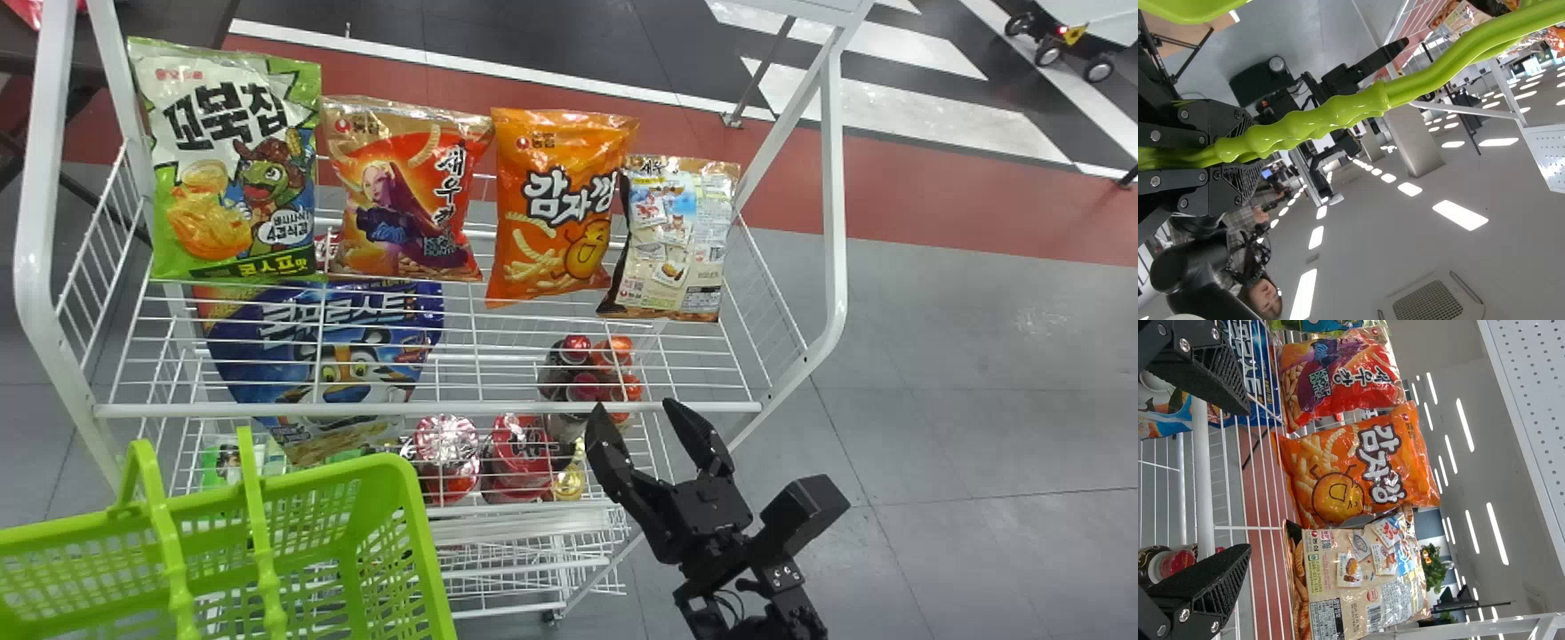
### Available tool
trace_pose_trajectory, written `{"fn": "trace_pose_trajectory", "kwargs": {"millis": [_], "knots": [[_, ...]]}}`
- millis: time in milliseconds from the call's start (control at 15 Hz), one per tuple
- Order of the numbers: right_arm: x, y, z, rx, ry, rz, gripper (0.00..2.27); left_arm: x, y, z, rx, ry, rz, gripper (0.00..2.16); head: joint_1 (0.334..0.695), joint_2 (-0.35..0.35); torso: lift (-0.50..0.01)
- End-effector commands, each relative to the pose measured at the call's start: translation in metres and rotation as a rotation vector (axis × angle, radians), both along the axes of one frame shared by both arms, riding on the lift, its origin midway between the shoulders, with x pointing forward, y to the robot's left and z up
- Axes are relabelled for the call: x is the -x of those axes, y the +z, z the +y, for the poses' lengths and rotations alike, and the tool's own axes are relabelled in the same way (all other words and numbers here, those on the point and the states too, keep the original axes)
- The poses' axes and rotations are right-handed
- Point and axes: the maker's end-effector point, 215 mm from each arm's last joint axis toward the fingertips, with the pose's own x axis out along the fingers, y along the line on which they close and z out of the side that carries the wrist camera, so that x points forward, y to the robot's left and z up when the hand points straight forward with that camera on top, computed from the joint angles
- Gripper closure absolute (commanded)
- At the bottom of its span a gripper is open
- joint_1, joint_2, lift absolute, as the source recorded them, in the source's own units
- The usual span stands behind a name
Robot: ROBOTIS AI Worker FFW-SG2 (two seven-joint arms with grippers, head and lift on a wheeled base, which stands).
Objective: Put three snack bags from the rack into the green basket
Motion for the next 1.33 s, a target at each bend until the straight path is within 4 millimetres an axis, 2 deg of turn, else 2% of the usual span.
{"fn": "trace_pose_trajectory", "kwargs": {"millis": [0, 667, 867, 1133, 1267], "knots": [[0.000, 0.000, 0.000, 0.001, 0.000, 0.000, 0.10, 0.000, 0.000, 0.000, 0.003, 0.002, 0.003, 2.15, 0.695, -0.350, 0.000], [-0.001, -0.001, 0.001, -0.004, 0.002, 0.002, 0.10, -0.001, -0.002, -0.001, 0.002, 0.000, 0.006, 2.15, 0.695, -0.350, 0.000], [-0.006, 0.000, 0.010, -0.011, 0.016, -0.002, 0.10, 0.000, -0.001, -0.003, 0.005, -0.004, 0.006, 2.15, 0.695, -0.350, 0.000], [-0.033, 0.005, 0.029, -0.021, 0.050, 0.006, 0.10, -0.001, 0.000, -0.003, 0.003, -0.006, 0.014, 2.15, 0.695, -0.350, 0.000], [-0.056, 0.010, 0.044, -0.016, 0.081, 0.019, 0.10, -0.002, -0.003, 0.000, 0.000, 0.002, 0.020, 2.15, 0.695, -0.350, 0.000]]}}
